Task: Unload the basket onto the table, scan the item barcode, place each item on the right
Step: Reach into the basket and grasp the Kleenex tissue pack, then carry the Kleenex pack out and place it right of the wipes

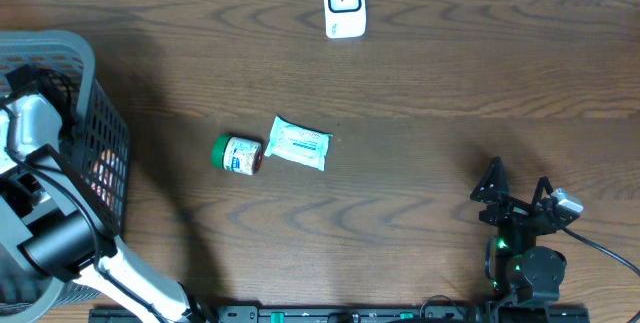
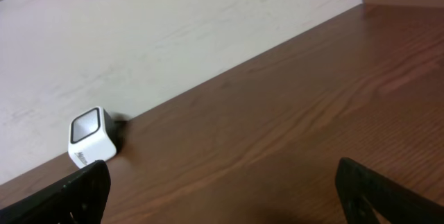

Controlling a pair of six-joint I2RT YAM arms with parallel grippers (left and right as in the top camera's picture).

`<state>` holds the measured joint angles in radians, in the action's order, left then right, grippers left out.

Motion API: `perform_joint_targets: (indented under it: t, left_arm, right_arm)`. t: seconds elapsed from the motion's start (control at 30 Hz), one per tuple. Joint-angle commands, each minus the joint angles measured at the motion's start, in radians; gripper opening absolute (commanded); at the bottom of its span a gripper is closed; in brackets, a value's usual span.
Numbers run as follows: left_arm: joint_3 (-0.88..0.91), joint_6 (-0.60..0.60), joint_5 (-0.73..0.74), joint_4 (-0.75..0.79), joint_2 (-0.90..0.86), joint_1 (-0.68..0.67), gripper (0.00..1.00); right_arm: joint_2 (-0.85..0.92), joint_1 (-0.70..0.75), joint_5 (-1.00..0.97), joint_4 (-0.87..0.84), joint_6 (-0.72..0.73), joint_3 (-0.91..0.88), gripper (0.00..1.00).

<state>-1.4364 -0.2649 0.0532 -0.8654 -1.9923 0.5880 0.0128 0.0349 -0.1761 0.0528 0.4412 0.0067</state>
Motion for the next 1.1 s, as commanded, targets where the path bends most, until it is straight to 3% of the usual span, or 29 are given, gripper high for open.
perform_joint_targets:
  t: [0.0, 0.27, 0.47, 0.63, 0.83, 0.93, 1.07]
  left_arm:
    - [-0.079, -0.004, 0.007, -0.051, 0.096, 0.018, 0.44]
    - [-0.376, -0.063, 0.01, -0.264, 0.418, 0.037, 0.44]
    - [-0.435, -0.047, 0.29, -0.248, 0.701, -0.075, 0.45]
    - [-0.423, -0.047, 0.301, -0.248, 0.77, -0.429, 0.46]
    - [-0.333, -0.047, 0.15, -0.243, 0.638, -0.922, 0.46]
    - [-0.288, -0.05, 0.024, -0.224, 0.51, -1.091, 0.45]
    - [-0.274, -0.109, -0.108, -0.208, 0.318, -1.21, 0.45]
  right_arm:
    - [-0.003, -0.007, -0.006, 0.003, 0.007, -0.001, 0.99]
    - [-0.003, -0.007, -0.006, 0.003, 0.007, -0.001, 0.99]
    - [-0.003, -0.007, -0.006, 0.003, 0.007, -0.001, 0.99]
    - [-0.003, -0.007, -0.006, 0.003, 0.007, -0.001, 0.99]
    - [-0.003, -0.007, -0.006, 0.003, 0.007, -0.001, 0.99]
    - [-0.003, -0.007, -0.006, 0.003, 0.007, -0.001, 0.99]
    - [-0.003, -0.007, -0.006, 0.003, 0.007, -0.001, 0.99]
